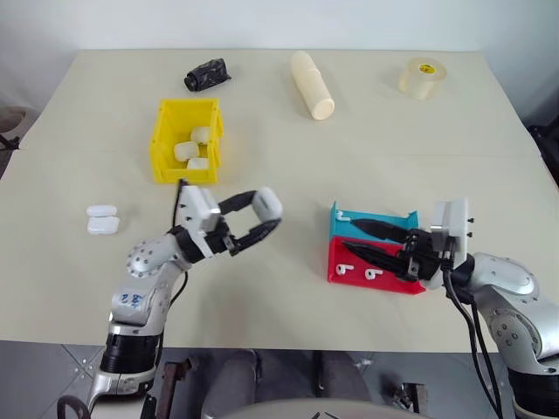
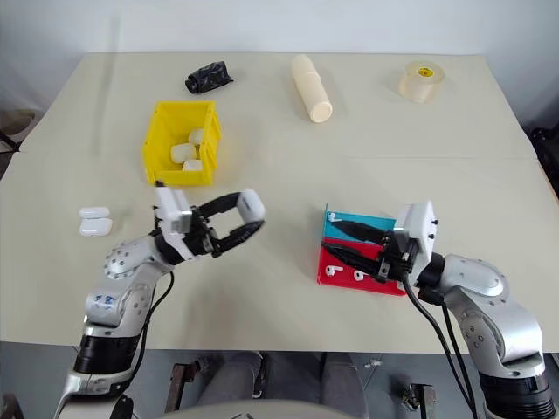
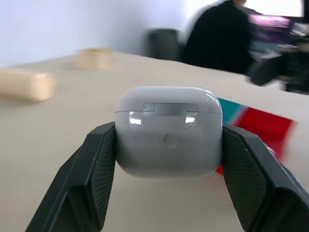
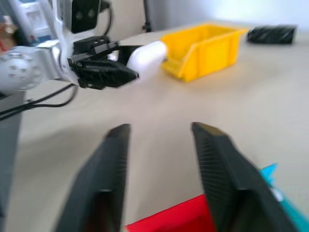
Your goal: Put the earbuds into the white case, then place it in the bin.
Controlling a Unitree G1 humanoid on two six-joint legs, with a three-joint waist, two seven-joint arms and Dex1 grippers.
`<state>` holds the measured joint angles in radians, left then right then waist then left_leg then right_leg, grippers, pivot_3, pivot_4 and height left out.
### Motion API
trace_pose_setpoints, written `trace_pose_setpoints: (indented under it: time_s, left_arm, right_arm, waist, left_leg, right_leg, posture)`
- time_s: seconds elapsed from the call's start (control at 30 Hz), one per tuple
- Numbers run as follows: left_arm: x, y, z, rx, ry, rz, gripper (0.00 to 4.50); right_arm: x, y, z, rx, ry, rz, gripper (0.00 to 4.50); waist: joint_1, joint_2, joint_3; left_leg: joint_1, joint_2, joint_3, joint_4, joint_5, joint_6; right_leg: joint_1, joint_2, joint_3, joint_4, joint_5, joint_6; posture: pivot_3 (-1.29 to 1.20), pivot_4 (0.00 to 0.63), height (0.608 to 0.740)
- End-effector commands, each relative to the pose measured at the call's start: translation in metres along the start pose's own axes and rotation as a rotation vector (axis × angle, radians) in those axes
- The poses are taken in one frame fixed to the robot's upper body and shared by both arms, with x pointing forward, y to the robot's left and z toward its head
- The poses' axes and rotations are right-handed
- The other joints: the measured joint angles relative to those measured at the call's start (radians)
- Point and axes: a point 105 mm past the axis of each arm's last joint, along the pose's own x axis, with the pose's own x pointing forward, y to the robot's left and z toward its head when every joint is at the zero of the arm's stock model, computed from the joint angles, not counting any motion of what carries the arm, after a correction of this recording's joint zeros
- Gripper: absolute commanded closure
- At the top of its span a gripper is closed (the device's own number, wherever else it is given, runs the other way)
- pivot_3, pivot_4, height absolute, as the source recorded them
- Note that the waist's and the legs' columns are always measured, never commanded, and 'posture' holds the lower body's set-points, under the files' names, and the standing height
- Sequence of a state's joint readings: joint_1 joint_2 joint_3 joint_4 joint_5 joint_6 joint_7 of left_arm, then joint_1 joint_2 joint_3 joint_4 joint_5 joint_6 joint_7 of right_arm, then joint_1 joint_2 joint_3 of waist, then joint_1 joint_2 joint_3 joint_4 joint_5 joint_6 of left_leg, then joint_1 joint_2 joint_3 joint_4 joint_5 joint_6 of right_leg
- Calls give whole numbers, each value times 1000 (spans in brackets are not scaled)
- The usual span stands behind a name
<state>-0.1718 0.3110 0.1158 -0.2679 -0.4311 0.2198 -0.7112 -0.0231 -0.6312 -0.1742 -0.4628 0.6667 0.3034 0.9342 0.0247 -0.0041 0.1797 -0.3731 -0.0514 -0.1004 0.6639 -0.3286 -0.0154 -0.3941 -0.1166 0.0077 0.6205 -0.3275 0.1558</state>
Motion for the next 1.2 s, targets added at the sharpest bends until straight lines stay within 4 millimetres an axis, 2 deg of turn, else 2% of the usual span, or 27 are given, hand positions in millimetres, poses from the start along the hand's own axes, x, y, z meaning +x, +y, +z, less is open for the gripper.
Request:
trace_pose_setpoints:
  time_s: [0.03,0.13,0.23,0.27,0.37,0.53,0.7,0.87,1.03,1.2]
  left_arm:
    - [-17,10,23,16,-103,154,1694]
    - [-39,36,26,-61,-147,406,1694]
    - [-49,47,26,-73,-138,507,1694]
    - [-52,54,21,-65,-85,560,1694]
    - [-61,82,23,-108,-108,718,1694]
    - [-34,115,27,-82,-66,685,1694]
    - [2,134,24,-66,4,619,1694]
    - [12,147,22,-28,31,634,1694]
    - [11,148,18,-13,68,630,61]
    - [-1,143,17,-38,65,620,22]
  right_arm:
    - [-5,2,9,-89,-61,-3,998]
    - [-10,10,8,-98,-71,47,23]
    - [-12,8,8,-86,-69,42,23]
    - [-11,6,10,-91,-76,26,23]
    - [-11,0,11,-92,-68,1,23]
    - [-7,0,9,-97,-55,4,23]
    - [0,3,11,-99,-63,15,23]
    - [2,4,13,-108,-71,6,23]
    - [2,5,12,-104,-66,-4,0]
    - [0,3,12,-105,-62,-10,0]
  waist:
    - [0,0,0]
    - [2,0,0]
    - [2,0,0]
    - [1,0,0]
    - [2,0,0]
    - [4,-1,0]
    - [1,-1,0]
    - [-6,-1,0]
    - [-1,-1,1]
    - [-1,-1,1]
  left_leg:
    - [0,0,0,0,0,0]
    - [1,0,0,0,0,0]
    - [1,0,0,0,0,0]
    - [1,0,0,0,0,0]
    - [1,-1,0,0,0,0]
    - [1,-5,-1,0,1,-1]
    - [1,-6,0,0,0,-1]
    - [1,-5,0,-1,0,-1]
    - [1,-5,0,-1,1,-1]
    - [1,-5,0,0,1,-1]
  right_leg:
    - [0,0,0,0,0,0]
    - [1,0,0,0,0,0]
    - [1,0,0,0,0,0]
    - [1,0,0,0,0,0]
    - [1,0,0,0,0,0]
    - [1,0,-1,1,0,0]
    - [1,0,0,1,0,0]
    - [-1,1,0,2,0,0]
    - [-1,0,0,2,0,0]
    - [-1,0,0,2,0,0]
  posture:
    - [0,150,740]
    - [0,150,740]
    - [0,150,740]
    - [0,150,740]
    - [0,150,740]
    - [0,150,740]
    - [0,150,740]
    - [0,150,740]
    - [0,150,740]
    - [0,150,740]
